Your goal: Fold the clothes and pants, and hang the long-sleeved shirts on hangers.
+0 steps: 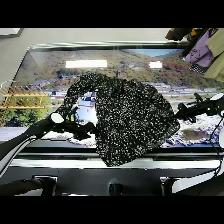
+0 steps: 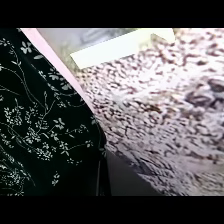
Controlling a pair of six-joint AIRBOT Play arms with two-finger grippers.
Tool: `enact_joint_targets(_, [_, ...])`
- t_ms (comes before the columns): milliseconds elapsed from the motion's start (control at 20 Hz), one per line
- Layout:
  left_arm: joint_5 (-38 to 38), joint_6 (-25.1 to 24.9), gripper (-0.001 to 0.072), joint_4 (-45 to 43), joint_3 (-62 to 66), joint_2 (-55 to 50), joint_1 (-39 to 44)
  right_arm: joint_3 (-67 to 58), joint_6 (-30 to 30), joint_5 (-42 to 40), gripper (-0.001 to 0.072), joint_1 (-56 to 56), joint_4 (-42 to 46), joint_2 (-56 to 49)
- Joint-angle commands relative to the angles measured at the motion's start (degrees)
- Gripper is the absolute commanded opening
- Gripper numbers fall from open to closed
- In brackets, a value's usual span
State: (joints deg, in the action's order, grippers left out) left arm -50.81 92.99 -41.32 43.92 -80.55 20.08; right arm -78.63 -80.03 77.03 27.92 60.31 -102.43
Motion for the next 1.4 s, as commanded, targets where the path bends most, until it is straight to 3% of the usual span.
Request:
enact_joint_targets(0, [2.3, 0.0, 0.0613, 1.5, -0.1, -2.1, 3.4, 0.0, -0.4, 1.9, 0.0041, 0.0, -1.2, 1.8])
enact_joint_targets(100, [3.4, 0.0, 0.0587, 2.0, 0.0, -2.6, 5.3, 0.3, -1.0, 3.4, 0.0041, 0.0, -1.7, 2.8])
enact_joint_targets(150, [4.0, 0.0, 0.0374, 2.5, 0.0, -2.6, 5.9, 1.0, -1.0, 3.7, 0.0041, -0.2, -3.6, 3.6])
enact_joint_targets(200, [3.9, -0.2, 0.0015, 2.5, 0.6, -2.5, 6.1, 1.7, -1.0, 4.0, 0.004, -0.9, -5.7, 4.5])
enact_joint_targets(400, [2.1, -2.5, 0.0023, -1.2, 11.0, -1.7, 4.0, 2.2, 1.3, -3.1, 0.0039, -8.6, -20.0, 11.1])
enact_joint_targets(500, [-2.2, 1.0, 0.0023, -10.6, 22.6, -0.7, 1.9, -1.0, 2.5, -10.0, 0.0039, -12.4, -26.9, 15.9])
enact_joint_targets(650, [-7.9, 10.2, 0.0022, -29.0, 46.0, 1.3, -0.8, -12.3, -0.5, -18.7, 0.0038, -14.7, -24.6, 23.8])
enact_joint_targets(800, [-10.9, 10.9, 0.0023, -33.8, 69.2, 1.5, -2.5, -23.7, -4.4, -25.3, 0.0039, -14.5, -18.7, 32.0])
enact_joint_targets(900, [-13.2, 13.8, 0.0022, -37.6, 80.3, 2.8, -2.6, -28.5, -7.1, -27.7, 0.0039, -14.5, -13.9, 37.6])
enact_joint_targets(1100, [-13.3, 21.8, 0.0023, -50.5, 74.2, 17.4, -2.6, -30.7, -9.2, -26.8, 0.0039, -14.5, 2.1, 51.4])
enact_joint_targets(1200, [-13.3, 22.8, 0.0023, -52.8, 69.0, 24.9, -2.6, -30.7, -11.8, -24.5, 0.0038, -14.5, 7.3, 57.8])
enact_joint_targets(1350, [-13.3, 22.8, 0.0023, -52.8, 67.1, 31.7, -2.6, -30.7, -12.8, -23.7, 0.0038, -14.5, 8.5, 63.8])
